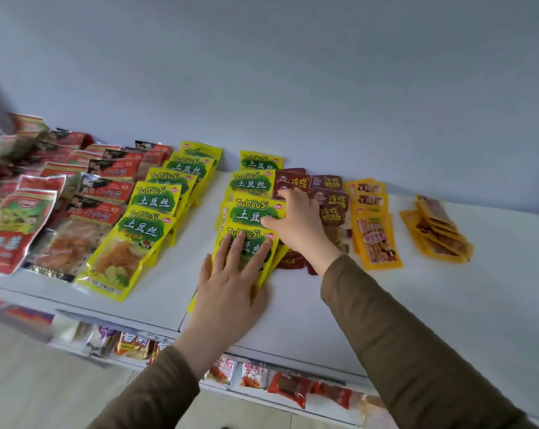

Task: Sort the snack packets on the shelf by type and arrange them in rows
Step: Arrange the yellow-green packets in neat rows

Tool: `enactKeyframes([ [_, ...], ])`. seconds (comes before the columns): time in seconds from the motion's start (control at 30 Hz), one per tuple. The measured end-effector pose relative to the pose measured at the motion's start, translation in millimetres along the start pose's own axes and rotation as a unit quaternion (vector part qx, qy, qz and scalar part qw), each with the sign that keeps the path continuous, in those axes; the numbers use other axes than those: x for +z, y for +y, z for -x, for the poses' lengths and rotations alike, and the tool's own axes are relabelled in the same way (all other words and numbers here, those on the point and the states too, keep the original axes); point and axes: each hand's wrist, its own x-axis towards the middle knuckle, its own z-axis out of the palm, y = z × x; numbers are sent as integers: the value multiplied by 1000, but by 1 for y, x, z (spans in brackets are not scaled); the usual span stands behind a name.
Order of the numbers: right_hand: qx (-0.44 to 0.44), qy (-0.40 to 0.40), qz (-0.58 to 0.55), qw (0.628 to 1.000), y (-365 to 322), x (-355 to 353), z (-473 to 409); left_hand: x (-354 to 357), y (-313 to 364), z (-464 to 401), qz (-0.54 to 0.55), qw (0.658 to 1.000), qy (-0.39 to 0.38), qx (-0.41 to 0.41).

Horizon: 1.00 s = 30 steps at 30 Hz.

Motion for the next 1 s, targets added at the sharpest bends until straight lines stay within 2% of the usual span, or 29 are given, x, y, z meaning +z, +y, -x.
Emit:
enactKeyframes([
  [0.17, 15, -7, -68, 998, -1, -5, -10, -1, -6, -3, 1, 1000, -3, -7],
  [0.4, -24, 16, -135, 990, -26, 8, -18, -6, -21, -7, -24, 999, 4, -40],
  [0.47, -26, 14, -186, 982, -35, 12, -23, -10, -26, -11, -23, 998, -3, -50],
  [0.6, 29, -26, -368, 929, -46, 15, -29, -16, -36, -20, 27, 998, -27, -59],
  [0.7, 109, -35, -444, 889, -44, 14, -31, -17, -44, -24, 74, 995, -30, -57],
  [0.73, 120, -27, -449, 885, -41, 14, -31, -18, -47, -24, 76, 995, -29, -58],
  [0.83, 110, -6, -398, 911, -28, 11, -32, -19, -57, -23, 48, 997, -18, -56],
  [1.0, 94, -19, -346, 933, -13, 1, -34, -18, -64, -20, 57, 997, -4, -46],
])
